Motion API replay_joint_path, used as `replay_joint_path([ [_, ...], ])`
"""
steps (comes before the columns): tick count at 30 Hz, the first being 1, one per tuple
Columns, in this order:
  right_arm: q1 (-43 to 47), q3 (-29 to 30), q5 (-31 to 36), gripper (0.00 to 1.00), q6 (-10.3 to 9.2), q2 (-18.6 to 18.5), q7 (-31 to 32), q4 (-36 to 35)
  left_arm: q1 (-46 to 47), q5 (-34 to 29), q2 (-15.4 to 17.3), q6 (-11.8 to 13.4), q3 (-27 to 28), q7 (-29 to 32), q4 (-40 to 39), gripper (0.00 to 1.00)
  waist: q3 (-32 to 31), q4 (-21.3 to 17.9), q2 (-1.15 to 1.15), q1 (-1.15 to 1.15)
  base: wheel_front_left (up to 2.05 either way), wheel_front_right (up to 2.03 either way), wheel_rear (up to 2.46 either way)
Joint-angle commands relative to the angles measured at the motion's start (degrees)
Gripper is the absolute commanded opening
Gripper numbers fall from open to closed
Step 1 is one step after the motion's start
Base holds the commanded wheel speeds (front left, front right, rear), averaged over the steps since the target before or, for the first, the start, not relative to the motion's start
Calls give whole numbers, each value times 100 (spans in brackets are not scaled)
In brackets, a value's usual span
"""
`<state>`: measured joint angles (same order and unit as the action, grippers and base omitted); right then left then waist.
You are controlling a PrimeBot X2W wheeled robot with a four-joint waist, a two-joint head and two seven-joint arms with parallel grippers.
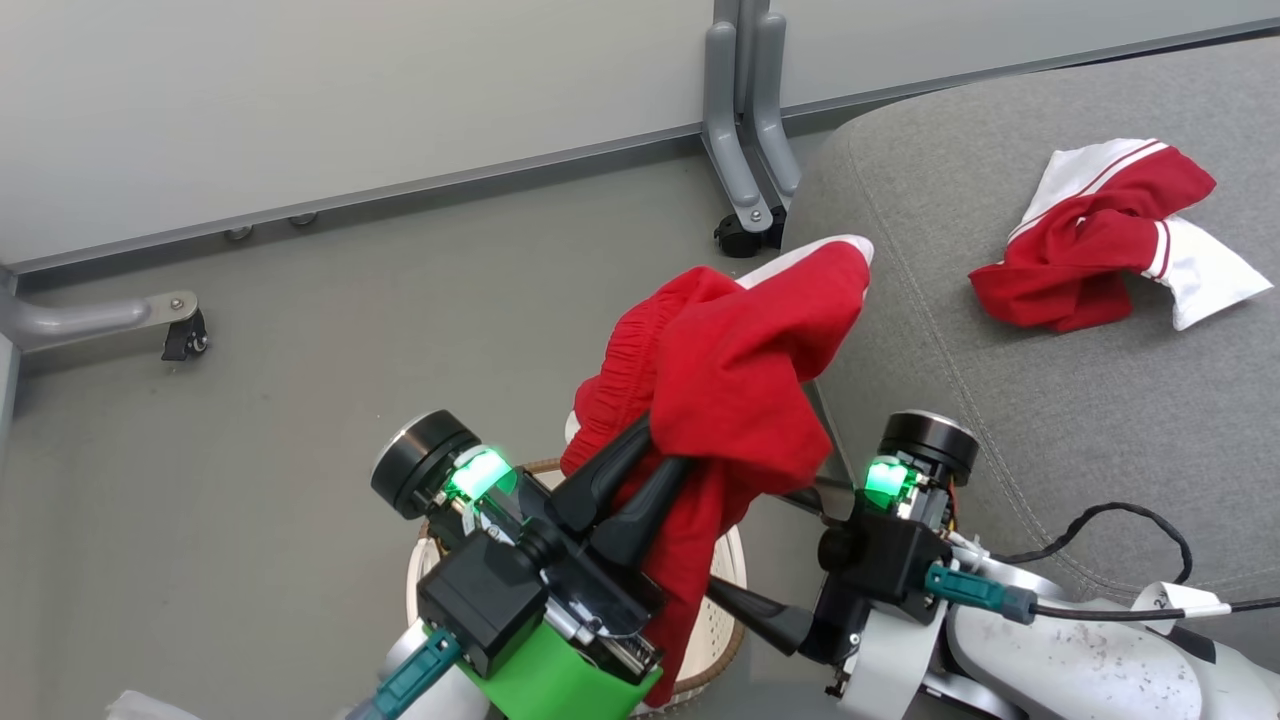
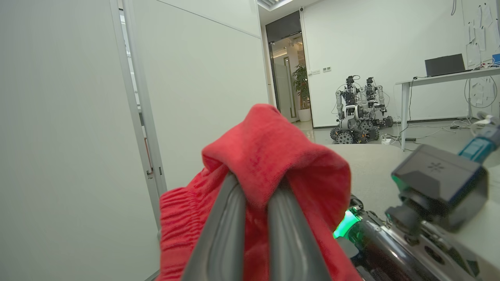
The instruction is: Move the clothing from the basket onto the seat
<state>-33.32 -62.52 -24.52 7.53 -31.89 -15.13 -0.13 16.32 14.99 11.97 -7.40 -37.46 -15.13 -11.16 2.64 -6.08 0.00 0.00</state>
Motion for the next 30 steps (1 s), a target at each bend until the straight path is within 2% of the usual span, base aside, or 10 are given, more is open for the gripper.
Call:
replay_joint_path([
  [1,-94,-82,-20,100,-8,20,-2,37,104,67,43,-14,-23,-1,2,0,-1,5,0,0,0,0,0],
  [14,-240,-266,-82,100,-8,304,-2,147,126,118,69,-14,-203,-1,74,0,-2,58,0,0,0,0,0],
  [15,-215,-260,-134,48,-8,314,-2,138,125,126,64,-14,-211,-1,75,0,-3,64,0,0,0,0,0],
  [16,-195,-229,-154,0,-8,323,-2,118,128,133,61,-14,-214,-1,78,0,-3,70,0,0,0,0,0],
  [30,326,475,-103,0,-8,421,-2,162,4,137,32,-14,-5,-1,51,0,-4,67,0,0,0,0,0],
])
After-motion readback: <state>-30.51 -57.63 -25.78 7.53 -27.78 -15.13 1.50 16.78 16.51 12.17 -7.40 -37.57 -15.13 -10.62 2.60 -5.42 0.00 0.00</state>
